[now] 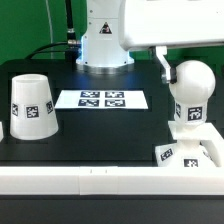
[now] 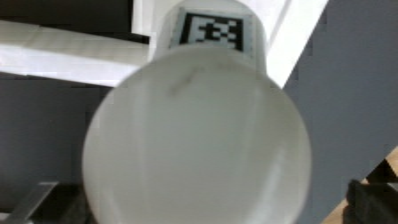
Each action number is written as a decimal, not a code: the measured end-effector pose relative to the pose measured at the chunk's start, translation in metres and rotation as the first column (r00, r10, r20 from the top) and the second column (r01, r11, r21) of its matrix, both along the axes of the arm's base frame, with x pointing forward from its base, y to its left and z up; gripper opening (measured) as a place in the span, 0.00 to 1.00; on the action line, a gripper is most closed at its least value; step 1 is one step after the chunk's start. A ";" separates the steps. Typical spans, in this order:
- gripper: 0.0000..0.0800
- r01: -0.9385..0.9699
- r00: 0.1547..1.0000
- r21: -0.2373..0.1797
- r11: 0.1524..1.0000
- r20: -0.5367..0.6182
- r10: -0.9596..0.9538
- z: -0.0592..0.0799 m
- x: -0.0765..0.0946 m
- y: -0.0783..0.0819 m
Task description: Assemble lamp
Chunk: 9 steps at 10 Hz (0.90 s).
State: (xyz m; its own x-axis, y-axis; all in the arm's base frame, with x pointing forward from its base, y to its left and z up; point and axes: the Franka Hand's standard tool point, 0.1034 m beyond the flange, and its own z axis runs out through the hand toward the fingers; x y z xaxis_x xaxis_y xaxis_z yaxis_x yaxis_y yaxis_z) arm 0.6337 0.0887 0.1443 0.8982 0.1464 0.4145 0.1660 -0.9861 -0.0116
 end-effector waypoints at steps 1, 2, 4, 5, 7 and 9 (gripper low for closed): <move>0.87 0.000 1.000 0.001 1.000 0.003 0.000 0.007 0.000 0.000; 0.87 -0.001 1.000 0.000 1.000 -0.007 0.001 0.013 0.000 0.000; 0.87 -0.002 1.000 0.001 1.000 -0.008 0.002 0.016 0.000 0.000; 0.87 -0.003 0.999 -0.001 1.000 -0.032 0.003 0.014 -0.002 0.000; 0.87 -0.002 0.993 -0.007 1.000 -0.120 0.001 0.009 -0.005 -0.004; 0.87 -0.016 0.960 -0.017 1.000 -0.281 0.011 0.017 -0.005 -0.012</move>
Offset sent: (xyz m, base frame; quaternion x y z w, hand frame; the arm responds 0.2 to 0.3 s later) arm 0.0000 0.0000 0.0000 0.0000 0.0000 0.0000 1.0000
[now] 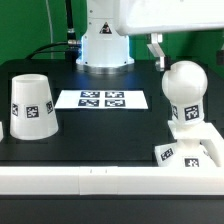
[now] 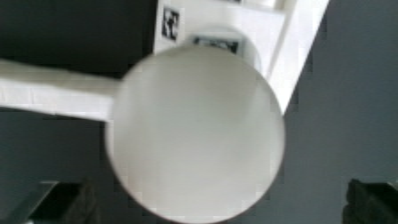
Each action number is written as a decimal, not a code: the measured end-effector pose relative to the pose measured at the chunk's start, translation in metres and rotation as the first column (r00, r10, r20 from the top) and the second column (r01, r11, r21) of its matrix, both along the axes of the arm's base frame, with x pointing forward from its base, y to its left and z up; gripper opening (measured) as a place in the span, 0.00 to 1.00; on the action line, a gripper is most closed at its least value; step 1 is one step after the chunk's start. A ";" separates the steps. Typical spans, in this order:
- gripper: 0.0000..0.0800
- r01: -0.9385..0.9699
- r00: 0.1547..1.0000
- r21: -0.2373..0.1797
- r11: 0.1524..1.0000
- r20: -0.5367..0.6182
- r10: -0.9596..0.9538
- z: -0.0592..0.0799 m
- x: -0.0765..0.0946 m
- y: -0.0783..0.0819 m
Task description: Assemble lamp
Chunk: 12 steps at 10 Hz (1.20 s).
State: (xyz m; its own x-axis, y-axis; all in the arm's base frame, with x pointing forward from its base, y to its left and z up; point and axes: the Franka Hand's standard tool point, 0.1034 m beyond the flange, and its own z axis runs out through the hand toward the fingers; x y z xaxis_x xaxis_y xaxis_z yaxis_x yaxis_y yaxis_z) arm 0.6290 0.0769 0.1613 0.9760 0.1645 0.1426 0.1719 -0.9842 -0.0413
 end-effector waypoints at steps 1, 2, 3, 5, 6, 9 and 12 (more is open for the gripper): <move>0.87 -0.002 0.998 -0.001 1.000 -0.055 0.002 0.006 0.005 -0.004; 0.87 -0.002 0.988 -0.003 1.000 -0.157 0.002 0.005 0.003 -0.004; 0.87 -0.004 0.987 -0.002 1.000 -0.163 0.003 0.006 0.007 -0.003; 0.87 -0.004 0.986 -0.002 1.000 -0.164 0.004 0.004 0.007 -0.003; 0.87 -0.007 0.986 -0.003 1.000 -0.167 0.006 0.000 0.006 -0.002; 0.87 -0.007 0.987 -0.003 1.000 -0.158 0.006 -0.014 0.007 -0.001; 0.87 -0.007 0.989 -0.004 1.000 -0.147 0.006 -0.025 0.005 0.000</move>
Offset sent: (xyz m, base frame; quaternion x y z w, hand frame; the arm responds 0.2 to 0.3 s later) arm 0.0000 0.0000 0.0000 0.0000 0.0000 0.0000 1.0000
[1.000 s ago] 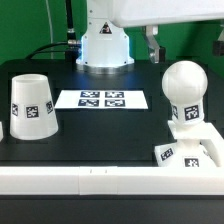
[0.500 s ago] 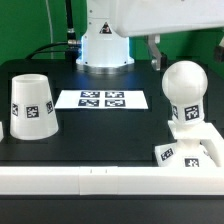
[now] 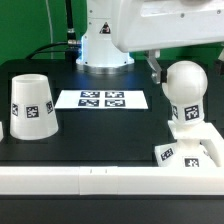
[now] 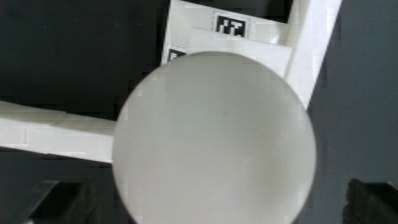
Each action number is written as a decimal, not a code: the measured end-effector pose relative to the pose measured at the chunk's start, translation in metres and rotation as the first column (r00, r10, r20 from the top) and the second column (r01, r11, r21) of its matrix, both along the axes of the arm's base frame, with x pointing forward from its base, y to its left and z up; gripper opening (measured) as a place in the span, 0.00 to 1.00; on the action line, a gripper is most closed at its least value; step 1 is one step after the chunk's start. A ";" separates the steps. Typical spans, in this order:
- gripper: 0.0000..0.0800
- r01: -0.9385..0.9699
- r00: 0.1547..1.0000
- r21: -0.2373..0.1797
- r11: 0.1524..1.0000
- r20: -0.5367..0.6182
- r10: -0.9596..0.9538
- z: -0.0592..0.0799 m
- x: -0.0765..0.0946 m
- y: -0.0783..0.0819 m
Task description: Assemble lamp
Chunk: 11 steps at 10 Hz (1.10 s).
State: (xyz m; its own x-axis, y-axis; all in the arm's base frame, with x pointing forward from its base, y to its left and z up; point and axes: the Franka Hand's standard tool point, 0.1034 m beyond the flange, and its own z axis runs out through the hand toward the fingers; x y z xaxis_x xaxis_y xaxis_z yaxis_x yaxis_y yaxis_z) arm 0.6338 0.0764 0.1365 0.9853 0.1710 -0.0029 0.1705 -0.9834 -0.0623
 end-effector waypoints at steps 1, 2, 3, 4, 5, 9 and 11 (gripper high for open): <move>0.87 0.000 1.000 -0.001 1.000 0.002 0.000 -0.004 -0.002 0.000; 0.87 0.000 1.000 -0.001 1.000 -0.001 0.000 -0.008 -0.005 0.000; 0.87 0.000 1.000 -0.002 1.000 -0.001 0.000 -0.009 -0.007 0.000; 0.87 0.000 1.000 -0.002 1.000 -0.005 0.000 -0.011 -0.009 0.000; 0.87 0.000 1.000 -0.002 1.000 -0.006 0.000 -0.012 -0.009 0.000; 0.72 -0.004 1.000 -0.001 1.000 -0.002 0.004 -0.010 -0.008 0.003; 0.72 0.019 1.000 -0.001 1.000 -0.003 -0.019 -0.010 -0.008 0.003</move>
Offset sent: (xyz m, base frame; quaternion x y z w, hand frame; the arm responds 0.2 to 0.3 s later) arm -0.0119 -0.0011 -0.0036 -0.0076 -0.0009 -0.0041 1.0000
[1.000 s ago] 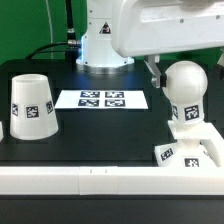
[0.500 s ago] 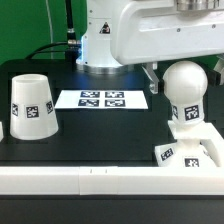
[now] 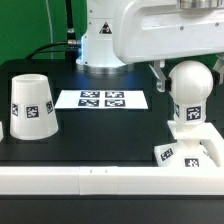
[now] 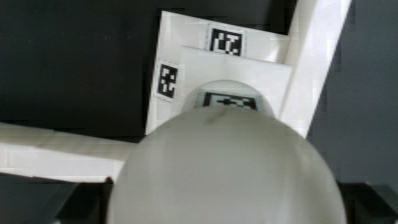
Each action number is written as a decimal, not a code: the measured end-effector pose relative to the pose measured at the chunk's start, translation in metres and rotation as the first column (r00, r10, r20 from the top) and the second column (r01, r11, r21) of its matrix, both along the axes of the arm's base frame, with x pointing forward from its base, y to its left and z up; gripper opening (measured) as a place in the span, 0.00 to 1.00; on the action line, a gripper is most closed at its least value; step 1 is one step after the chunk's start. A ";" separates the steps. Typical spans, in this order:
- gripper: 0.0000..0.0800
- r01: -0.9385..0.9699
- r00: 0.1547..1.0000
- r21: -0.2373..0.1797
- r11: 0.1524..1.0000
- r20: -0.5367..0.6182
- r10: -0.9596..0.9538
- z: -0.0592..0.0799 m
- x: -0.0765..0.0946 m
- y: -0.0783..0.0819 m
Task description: Assemble lamp
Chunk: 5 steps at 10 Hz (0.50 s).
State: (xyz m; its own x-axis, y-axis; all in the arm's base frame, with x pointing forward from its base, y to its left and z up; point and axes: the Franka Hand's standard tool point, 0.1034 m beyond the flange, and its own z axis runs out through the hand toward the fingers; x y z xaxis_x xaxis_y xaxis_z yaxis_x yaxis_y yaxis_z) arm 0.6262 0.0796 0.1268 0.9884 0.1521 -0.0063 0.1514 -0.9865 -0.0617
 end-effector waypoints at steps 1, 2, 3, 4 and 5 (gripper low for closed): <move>0.72 0.001 1.000 0.000 1.000 0.000 -0.001 0.000 0.000 0.000; 0.72 0.043 0.999 0.000 0.999 -0.003 -0.043 0.000 0.000 0.000; 0.72 0.105 0.994 -0.001 0.994 -0.006 -0.105 0.000 0.000 0.000; 0.72 0.188 0.982 -0.003 0.982 -0.012 -0.188 0.000 0.000 0.000; 0.72 0.281 0.960 -0.001 0.960 -0.015 -0.281 0.000 0.000 0.000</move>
Offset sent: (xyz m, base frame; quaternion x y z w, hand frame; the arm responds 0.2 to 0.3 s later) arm 0.0000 0.0000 0.0000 0.0000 0.0000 0.1938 0.9810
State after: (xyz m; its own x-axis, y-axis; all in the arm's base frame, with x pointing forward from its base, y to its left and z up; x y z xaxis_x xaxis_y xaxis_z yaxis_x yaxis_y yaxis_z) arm 0.6263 0.0793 0.1266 0.9910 -0.1321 -0.0215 -0.1332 -0.9891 -0.0633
